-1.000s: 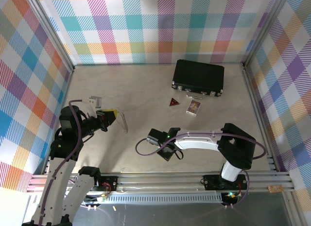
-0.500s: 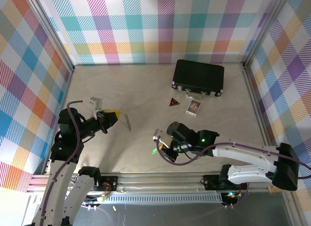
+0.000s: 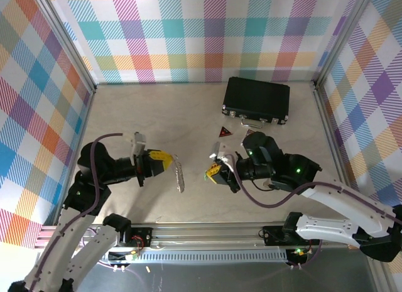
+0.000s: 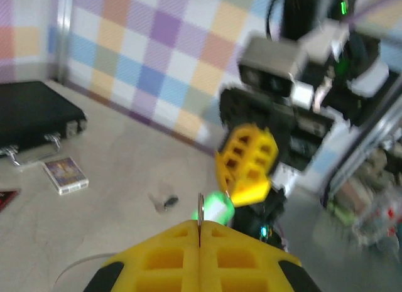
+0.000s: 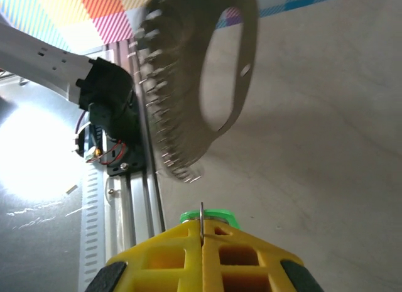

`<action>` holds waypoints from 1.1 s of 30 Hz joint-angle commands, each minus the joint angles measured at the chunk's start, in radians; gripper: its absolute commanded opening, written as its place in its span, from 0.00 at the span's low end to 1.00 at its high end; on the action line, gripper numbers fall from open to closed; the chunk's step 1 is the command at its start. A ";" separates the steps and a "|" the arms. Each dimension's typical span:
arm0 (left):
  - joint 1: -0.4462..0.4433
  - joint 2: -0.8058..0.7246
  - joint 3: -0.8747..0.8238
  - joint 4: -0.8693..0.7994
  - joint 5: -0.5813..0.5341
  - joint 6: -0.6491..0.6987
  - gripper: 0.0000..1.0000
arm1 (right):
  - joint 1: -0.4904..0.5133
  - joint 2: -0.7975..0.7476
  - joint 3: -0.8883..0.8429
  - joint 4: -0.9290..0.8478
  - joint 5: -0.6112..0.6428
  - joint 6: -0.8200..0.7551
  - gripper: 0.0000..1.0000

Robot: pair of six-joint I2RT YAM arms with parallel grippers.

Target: Put the keys on the keyring

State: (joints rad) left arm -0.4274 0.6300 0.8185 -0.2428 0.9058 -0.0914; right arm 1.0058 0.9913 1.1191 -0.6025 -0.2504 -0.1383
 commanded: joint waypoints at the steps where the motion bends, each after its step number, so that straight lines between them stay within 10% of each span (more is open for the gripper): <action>1: -0.110 0.055 0.087 -0.167 -0.050 0.209 0.00 | -0.002 -0.036 0.028 -0.134 0.009 -0.036 0.00; 12: -0.452 0.241 0.183 -0.250 -0.335 0.351 0.00 | -0.002 -0.079 0.058 -0.276 0.055 -0.048 0.00; 33: -0.484 0.256 0.148 -0.238 -0.386 0.392 0.00 | 0.021 0.062 0.089 -0.181 -0.035 -0.131 0.00</action>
State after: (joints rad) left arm -0.8970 0.8909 0.9714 -0.4744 0.5285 0.2779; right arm 1.0214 1.0500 1.1664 -0.8085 -0.2485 -0.2310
